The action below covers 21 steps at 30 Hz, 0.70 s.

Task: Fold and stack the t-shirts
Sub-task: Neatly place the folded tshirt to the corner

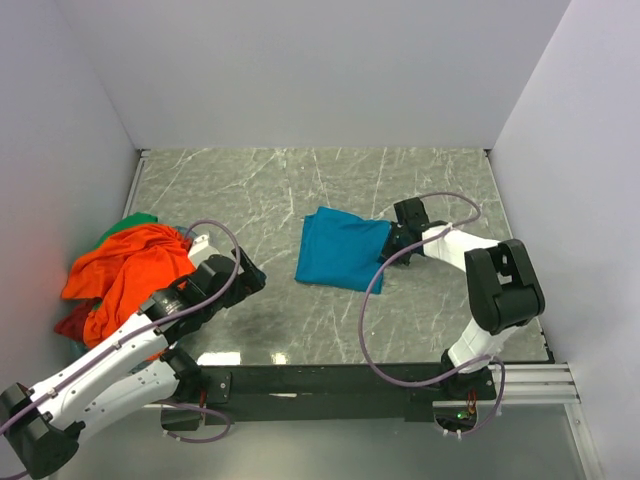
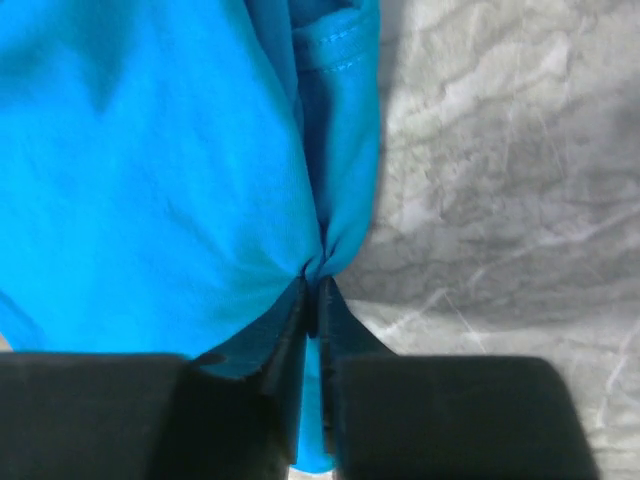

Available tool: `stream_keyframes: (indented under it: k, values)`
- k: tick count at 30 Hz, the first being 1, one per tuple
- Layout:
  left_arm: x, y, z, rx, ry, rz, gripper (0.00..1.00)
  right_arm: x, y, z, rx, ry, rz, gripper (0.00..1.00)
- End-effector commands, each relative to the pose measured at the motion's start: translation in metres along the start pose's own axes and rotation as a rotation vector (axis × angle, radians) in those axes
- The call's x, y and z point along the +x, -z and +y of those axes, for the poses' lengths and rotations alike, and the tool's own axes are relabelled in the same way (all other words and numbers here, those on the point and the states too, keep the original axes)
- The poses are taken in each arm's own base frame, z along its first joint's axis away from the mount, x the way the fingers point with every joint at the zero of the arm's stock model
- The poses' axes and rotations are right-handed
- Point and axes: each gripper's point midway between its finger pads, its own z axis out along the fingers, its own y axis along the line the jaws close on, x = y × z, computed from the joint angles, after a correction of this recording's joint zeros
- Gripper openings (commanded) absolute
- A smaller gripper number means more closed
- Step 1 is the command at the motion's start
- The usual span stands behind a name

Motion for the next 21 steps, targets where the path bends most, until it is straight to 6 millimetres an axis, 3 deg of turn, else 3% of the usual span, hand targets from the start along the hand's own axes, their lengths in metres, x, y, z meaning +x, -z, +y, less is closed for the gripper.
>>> stream_keyframes:
  k: [1, 4, 8, 16, 21]
  values:
    - [-0.011, -0.001, 0.004, -0.032, 0.000, -0.051, 0.99, -0.010, -0.006, 0.001, 0.022, 0.040, -0.021, 0.10]
    - [-0.010, -0.007, 0.002, -0.008, -0.004, -0.057, 0.99, -0.021, -0.006, 0.006, 0.031, 0.093, -0.034, 0.00]
    - [-0.016, -0.016, -0.002, 0.010, 0.002, -0.050, 0.99, -0.051, -0.001, 0.014, 0.060, 0.170, -0.087, 0.00]
    - [-0.037, -0.035, 0.002, -0.024, -0.016, -0.076, 0.99, -0.099, -0.002, 0.005, 0.177, 0.360, -0.131, 0.00]
    - [-0.050, -0.042, -0.005, -0.023, -0.031, -0.079, 0.99, -0.150, -0.002, -0.005, 0.301, 0.448, -0.209, 0.00]
